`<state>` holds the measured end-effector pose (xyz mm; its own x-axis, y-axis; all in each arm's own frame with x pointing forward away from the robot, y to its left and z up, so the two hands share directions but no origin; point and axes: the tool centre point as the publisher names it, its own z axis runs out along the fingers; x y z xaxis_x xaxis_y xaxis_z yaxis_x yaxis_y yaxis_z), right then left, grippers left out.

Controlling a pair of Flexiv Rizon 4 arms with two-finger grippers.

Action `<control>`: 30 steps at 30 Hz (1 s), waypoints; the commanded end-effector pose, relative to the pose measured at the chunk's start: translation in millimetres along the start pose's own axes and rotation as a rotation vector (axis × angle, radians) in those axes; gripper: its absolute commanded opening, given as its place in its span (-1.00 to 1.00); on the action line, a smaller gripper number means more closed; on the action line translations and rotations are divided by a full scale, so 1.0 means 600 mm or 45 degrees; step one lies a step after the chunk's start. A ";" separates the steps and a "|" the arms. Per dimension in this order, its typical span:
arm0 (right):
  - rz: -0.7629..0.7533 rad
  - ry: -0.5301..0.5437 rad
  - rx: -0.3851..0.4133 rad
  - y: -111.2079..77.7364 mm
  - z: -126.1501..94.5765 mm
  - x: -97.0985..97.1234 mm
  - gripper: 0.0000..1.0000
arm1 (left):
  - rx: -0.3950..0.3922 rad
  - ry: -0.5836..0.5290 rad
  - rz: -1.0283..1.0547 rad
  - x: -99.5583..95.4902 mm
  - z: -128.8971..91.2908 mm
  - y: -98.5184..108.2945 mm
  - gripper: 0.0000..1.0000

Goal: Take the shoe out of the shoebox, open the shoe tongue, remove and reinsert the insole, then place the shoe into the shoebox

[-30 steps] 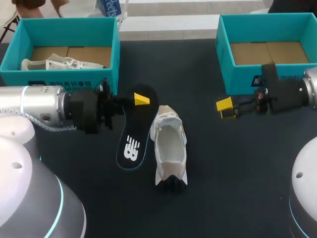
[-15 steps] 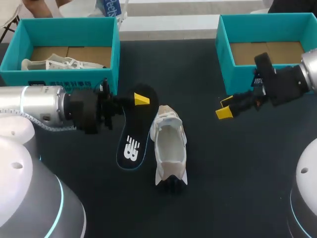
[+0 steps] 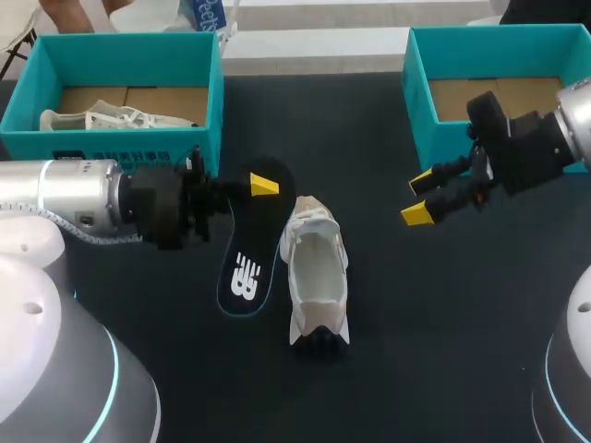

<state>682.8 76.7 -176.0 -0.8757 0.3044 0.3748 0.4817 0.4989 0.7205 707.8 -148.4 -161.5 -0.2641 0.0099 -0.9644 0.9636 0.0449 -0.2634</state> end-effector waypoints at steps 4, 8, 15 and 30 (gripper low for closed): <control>-0.264 -0.144 0.204 -0.008 0.010 -0.009 1.00 | -0.004 -0.001 0.002 0.001 0.002 -0.001 -1.00; -0.605 -0.328 0.360 -0.008 0.015 -0.018 1.00 | -0.004 -0.001 0.002 0.001 0.002 -0.001 -1.00; -0.871 -0.293 0.460 -0.024 0.033 -0.031 1.00 | -0.004 -0.001 0.002 0.001 0.002 -0.001 -1.00; -0.871 -0.293 0.460 -0.024 0.033 -0.031 1.00 | -0.004 -0.001 0.002 0.001 0.002 -0.001 -1.00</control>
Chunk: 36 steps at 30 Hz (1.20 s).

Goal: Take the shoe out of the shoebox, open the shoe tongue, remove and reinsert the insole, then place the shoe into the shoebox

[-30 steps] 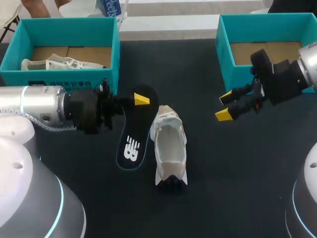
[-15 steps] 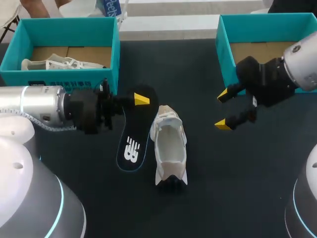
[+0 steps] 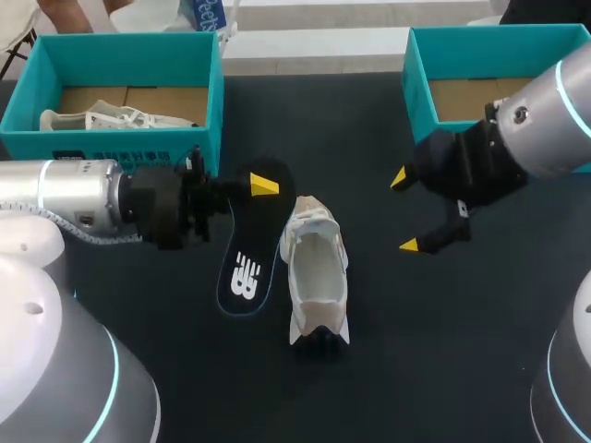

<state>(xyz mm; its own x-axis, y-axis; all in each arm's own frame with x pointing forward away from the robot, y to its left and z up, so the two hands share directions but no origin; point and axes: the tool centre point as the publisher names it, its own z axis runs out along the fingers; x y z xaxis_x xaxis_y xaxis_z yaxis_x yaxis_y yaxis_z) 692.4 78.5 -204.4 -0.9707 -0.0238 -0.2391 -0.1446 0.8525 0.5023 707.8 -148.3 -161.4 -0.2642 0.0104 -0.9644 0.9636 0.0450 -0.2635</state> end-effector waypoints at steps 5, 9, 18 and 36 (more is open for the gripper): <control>0.007 -0.009 0.013 0.002 0.004 -0.001 1.00 | 0.022 -0.021 -0.074 0.002 0.003 -0.006 -1.00; -0.012 -0.012 -0.029 0.007 0.020 -0.006 1.00 | 0.078 -0.048 -0.341 0.007 0.003 -0.030 -1.00; 0.007 0.015 -0.051 0.000 0.047 0.003 1.00 | 0.207 -0.056 -0.757 0.020 -0.002 -0.070 -1.00; -0.057 -0.079 -0.106 -0.008 0.153 0.018 1.00 | 0.339 -0.027 -1.057 0.072 0.019 -0.113 -1.00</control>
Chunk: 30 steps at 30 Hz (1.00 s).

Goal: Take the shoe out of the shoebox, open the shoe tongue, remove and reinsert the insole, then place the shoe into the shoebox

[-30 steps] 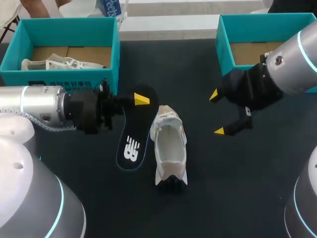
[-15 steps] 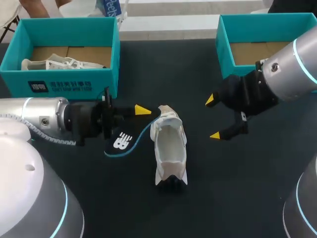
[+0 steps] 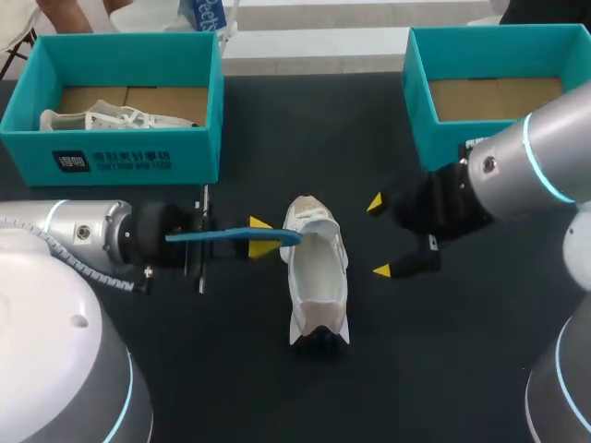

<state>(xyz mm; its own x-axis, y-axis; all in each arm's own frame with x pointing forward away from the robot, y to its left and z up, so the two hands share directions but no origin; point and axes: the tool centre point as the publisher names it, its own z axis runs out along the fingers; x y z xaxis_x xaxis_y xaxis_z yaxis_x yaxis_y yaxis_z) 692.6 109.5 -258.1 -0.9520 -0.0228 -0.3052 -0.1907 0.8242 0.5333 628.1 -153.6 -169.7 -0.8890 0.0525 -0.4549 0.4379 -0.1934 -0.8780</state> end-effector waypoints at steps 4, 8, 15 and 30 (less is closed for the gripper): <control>-0.026 0.014 -0.065 -0.016 0.073 -0.002 1.00 | 0.043 0.005 -0.020 0.019 0.016 0.047 -1.00; -0.031 0.027 -0.069 -0.020 0.088 -0.006 1.00 | 0.028 0.015 -0.022 0.035 0.024 0.064 -1.00; -0.049 0.043 -0.094 -0.026 0.106 -0.009 1.00 | 0.006 0.018 -0.027 0.050 0.026 0.081 -1.00; -0.042 0.084 -0.092 -0.032 0.106 -0.003 1.00 | -0.008 0.010 -0.031 0.053 0.024 0.086 -1.00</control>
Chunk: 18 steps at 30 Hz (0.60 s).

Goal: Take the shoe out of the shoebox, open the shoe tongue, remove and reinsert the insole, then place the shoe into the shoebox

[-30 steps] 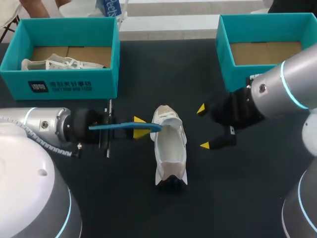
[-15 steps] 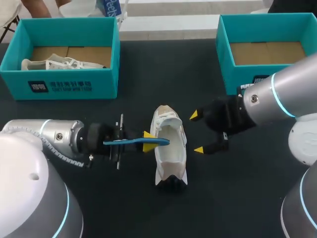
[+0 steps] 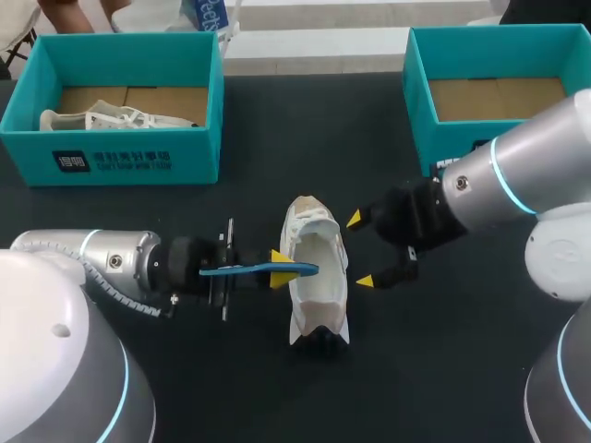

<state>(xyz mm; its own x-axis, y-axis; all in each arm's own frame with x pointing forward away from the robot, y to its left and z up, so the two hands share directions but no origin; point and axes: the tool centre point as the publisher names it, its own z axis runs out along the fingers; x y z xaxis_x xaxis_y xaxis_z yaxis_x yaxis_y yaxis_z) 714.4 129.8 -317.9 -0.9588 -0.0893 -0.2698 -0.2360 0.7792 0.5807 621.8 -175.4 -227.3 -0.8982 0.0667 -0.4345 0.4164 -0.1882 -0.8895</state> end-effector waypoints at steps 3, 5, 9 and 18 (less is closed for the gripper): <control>-0.001 -0.003 0.001 0.000 0.000 0.002 1.00 | -0.003 -0.003 0.000 0.002 0.001 -0.001 -1.00; -0.001 -0.003 0.001 0.000 0.000 0.002 1.00 | -0.003 -0.003 0.000 0.002 0.001 -0.001 -1.00; -0.001 -0.003 0.001 0.000 0.000 0.002 1.00 | -0.003 -0.003 0.000 0.002 0.001 -0.001 -1.00; 0.042 0.022 0.002 -0.020 0.022 0.004 1.00 | -0.023 0.005 0.115 0.003 0.004 0.024 -1.00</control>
<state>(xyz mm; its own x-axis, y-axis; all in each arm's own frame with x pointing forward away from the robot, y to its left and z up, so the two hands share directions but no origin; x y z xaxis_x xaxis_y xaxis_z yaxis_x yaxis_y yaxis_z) 714.8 124.9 -329.1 -0.9677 -0.0752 -0.2405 -0.2062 0.7848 0.5844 625.2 -174.9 -237.2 -0.8552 0.0557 -0.5153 0.5000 -0.1734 -0.8485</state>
